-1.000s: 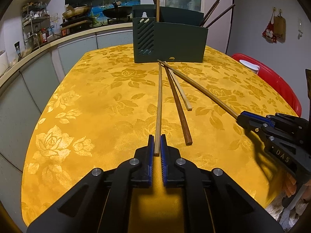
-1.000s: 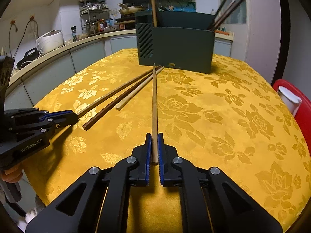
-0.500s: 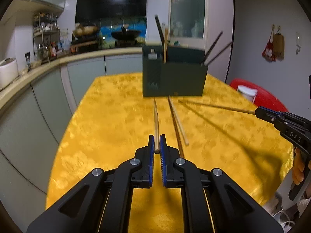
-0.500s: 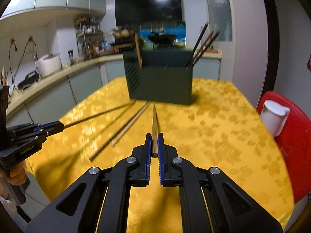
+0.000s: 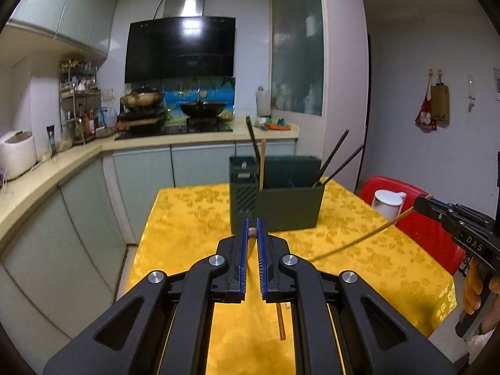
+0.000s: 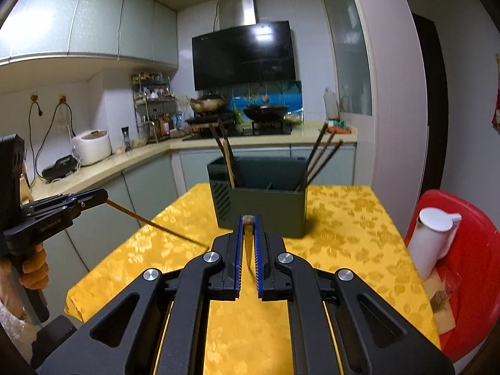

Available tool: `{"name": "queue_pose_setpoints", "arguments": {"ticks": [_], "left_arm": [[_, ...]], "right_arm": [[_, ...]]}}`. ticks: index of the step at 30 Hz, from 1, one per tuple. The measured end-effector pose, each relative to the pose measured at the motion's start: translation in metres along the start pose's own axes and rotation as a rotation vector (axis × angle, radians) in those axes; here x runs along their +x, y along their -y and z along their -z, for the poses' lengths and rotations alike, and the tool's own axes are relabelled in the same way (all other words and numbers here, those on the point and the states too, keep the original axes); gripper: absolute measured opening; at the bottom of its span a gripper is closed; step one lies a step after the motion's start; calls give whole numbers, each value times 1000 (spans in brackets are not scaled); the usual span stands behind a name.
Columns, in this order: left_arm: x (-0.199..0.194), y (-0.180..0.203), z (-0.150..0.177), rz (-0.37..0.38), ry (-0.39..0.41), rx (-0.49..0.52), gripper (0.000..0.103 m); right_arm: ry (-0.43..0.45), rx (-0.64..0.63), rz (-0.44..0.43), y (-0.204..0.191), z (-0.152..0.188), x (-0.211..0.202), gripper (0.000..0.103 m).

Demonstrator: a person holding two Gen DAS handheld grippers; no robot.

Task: Organize utensils
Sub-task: 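Lift both held chopsticks and carry them over the green holder box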

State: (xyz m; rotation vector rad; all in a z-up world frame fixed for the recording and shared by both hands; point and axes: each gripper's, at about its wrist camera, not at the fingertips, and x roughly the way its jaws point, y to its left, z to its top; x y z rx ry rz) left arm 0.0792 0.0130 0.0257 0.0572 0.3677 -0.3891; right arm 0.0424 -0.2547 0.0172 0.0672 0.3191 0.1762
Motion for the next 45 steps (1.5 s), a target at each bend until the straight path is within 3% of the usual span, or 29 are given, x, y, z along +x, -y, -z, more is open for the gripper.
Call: {"name": "queue_pose_setpoints", "arguments": {"ticks": [12, 26, 32, 37, 45], "left_arm": [[-2, 4, -33, 17, 31, 28, 6], [19, 7, -72, 19, 5, 70, 6], [29, 8, -85, 54, -7, 61, 6], [46, 14, -103, 78, -21, 79, 6], [70, 29, -158, 136, 1, 80, 6]], "right_arm": [[-25, 33, -34, 11, -36, 11, 7], [-86, 51, -20, 33, -65, 41, 7], [-105, 79, -22, 48, -73, 56, 7], [-99, 89, -2, 61, -95, 66, 7], [-64, 96, 8, 74, -147, 79, 7]]}}
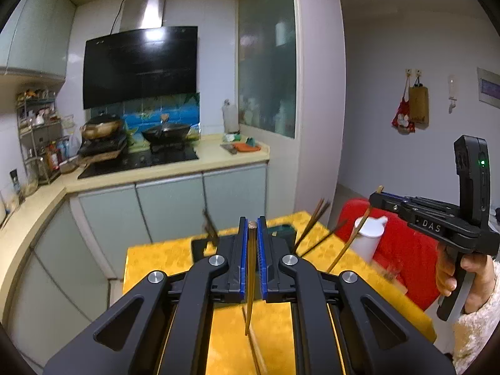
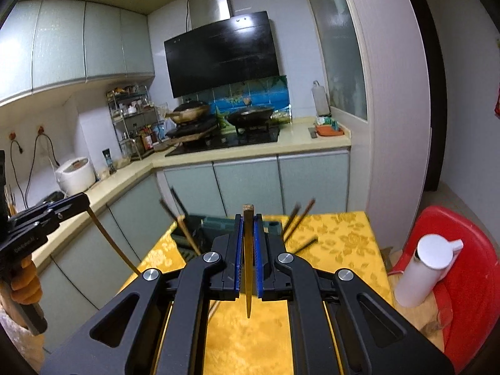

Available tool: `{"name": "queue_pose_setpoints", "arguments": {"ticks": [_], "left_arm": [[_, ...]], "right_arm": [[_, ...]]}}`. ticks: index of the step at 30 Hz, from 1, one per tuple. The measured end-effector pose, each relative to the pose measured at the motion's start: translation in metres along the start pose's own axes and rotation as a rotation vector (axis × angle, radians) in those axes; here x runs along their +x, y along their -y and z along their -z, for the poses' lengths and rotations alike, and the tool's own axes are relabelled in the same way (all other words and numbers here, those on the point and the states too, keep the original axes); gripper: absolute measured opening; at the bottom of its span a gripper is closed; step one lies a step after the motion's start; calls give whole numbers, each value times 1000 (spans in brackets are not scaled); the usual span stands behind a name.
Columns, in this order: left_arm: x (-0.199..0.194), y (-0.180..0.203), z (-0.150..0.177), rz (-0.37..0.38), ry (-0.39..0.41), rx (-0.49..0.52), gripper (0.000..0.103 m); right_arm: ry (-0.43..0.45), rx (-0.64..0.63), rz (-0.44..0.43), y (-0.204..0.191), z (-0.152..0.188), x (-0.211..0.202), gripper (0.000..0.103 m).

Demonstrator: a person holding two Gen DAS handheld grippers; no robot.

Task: Organize utensils
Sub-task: 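Lift both held chopsticks and carry them over the green holder box, then open both tools to drop the chopsticks into the holder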

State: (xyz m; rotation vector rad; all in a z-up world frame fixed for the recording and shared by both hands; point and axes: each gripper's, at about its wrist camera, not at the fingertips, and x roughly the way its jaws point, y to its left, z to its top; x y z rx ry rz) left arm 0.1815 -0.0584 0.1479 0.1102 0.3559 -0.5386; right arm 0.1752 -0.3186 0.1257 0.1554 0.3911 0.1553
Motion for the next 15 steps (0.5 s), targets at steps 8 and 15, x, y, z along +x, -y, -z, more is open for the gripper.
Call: {"name": "queue_pose_setpoints", "arguments": {"ticks": [8, 15], "left_arm": [[26, 5, -55, 0, 50, -7, 6], [69, 10, -75, -15, 54, -22, 6]], "right_arm": [[63, -38, 8, -4, -51, 11, 7], [30, -34, 24, 4, -60, 45, 7]]}}
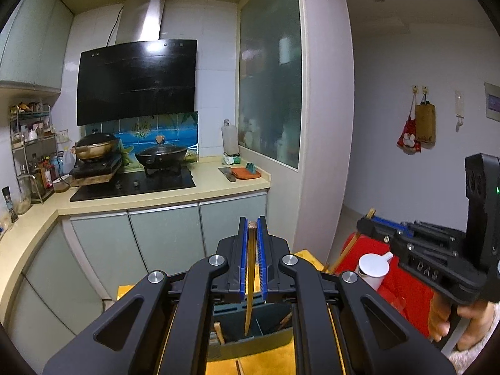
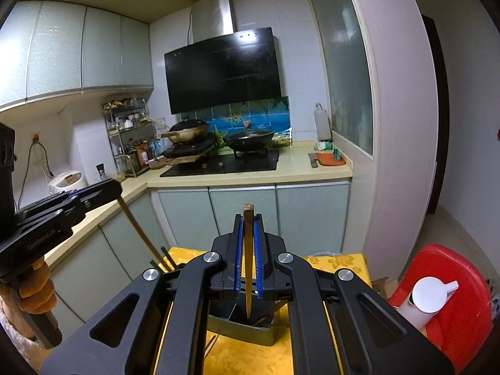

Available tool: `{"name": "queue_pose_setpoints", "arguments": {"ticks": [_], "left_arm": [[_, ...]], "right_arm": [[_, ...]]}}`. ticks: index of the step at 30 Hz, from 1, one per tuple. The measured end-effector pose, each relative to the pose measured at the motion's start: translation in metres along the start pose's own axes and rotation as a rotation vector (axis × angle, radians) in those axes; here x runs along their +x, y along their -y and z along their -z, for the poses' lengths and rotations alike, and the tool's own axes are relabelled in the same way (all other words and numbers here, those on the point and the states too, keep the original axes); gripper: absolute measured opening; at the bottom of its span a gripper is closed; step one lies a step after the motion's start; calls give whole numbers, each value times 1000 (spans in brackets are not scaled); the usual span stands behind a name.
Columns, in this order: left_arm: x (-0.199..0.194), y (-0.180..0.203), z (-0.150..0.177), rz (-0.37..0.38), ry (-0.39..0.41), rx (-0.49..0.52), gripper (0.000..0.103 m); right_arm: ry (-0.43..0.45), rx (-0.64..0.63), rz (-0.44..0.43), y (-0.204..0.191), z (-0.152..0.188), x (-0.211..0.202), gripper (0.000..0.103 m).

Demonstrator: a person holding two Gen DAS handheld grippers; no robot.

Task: Organize utensils
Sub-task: 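Open both tools to drop the chopsticks into the holder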

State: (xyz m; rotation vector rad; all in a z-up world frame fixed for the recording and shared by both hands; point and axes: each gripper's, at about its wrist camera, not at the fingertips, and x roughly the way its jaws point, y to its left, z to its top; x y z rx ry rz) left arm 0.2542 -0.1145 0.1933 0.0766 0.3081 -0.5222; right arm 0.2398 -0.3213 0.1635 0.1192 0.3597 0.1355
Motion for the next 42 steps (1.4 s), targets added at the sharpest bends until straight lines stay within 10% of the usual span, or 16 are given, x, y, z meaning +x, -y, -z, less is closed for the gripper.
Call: {"name": "queue_pose_setpoints", "arguments": {"ticks": [19, 23, 28, 42], "left_arm": [[91, -37, 75, -35, -190, -96, 7], [84, -43, 76, -44, -183, -108, 48], [67, -44, 72, -79, -147, -106, 70], [16, -38, 97, -135, -89, -74, 90]], "right_arm": [[-209, -18, 19, -10, 47, 87, 7], [-217, -8, 14, -10, 48, 87, 11], [-147, -5, 72, -10, 43, 68, 58], [-33, -56, 125, -10, 43, 13, 59]]}}
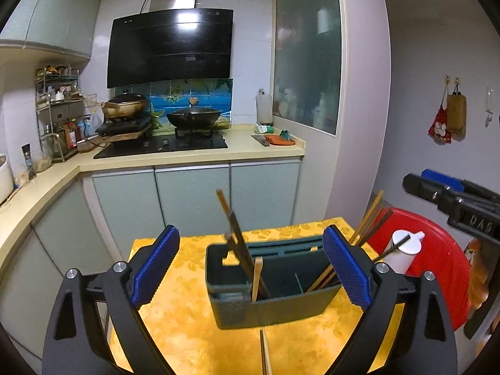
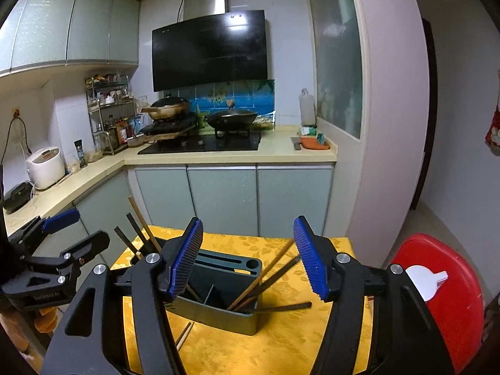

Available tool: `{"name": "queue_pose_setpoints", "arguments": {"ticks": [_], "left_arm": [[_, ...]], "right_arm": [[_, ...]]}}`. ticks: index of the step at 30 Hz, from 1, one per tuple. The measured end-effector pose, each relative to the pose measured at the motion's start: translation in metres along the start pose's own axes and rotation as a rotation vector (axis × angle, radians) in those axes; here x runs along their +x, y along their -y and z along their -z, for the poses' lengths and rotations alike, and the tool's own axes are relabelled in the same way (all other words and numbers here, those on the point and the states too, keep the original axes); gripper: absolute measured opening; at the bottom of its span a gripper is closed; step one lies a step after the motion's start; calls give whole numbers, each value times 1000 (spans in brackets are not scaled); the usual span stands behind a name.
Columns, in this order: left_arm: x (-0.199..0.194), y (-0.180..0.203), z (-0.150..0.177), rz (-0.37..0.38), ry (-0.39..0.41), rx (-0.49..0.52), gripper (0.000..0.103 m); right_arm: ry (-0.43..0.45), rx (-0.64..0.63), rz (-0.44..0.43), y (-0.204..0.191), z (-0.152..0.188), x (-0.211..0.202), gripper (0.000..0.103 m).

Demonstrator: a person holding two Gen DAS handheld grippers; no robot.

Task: Organize utensils
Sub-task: 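Open both tools to drop the chopsticks into the holder, then withdraw both open tools toward the last two chopsticks on the cloth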

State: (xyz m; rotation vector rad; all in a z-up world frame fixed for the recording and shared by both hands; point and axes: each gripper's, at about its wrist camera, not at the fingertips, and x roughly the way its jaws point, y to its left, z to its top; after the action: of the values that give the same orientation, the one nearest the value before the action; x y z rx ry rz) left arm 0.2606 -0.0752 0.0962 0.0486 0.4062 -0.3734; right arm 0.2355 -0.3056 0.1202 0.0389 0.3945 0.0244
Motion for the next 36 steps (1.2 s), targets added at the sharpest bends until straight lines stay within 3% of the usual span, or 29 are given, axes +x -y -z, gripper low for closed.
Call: {"name": "queue_pose_setpoints", "arguments": {"ticks": [11, 16, 36], "left_arm": [[-28, -7, 39, -21, -20, -43, 90], [-45, -8, 60, -31, -22, -60, 90], [-76, -18, 176, -76, -147, -100, 90]], "right_arm": [[33, 4, 36, -1, 41, -36, 59], [39, 5, 49, -7, 69, -53, 64], [-38, 69, 22, -22, 173, -91, 64]]}}
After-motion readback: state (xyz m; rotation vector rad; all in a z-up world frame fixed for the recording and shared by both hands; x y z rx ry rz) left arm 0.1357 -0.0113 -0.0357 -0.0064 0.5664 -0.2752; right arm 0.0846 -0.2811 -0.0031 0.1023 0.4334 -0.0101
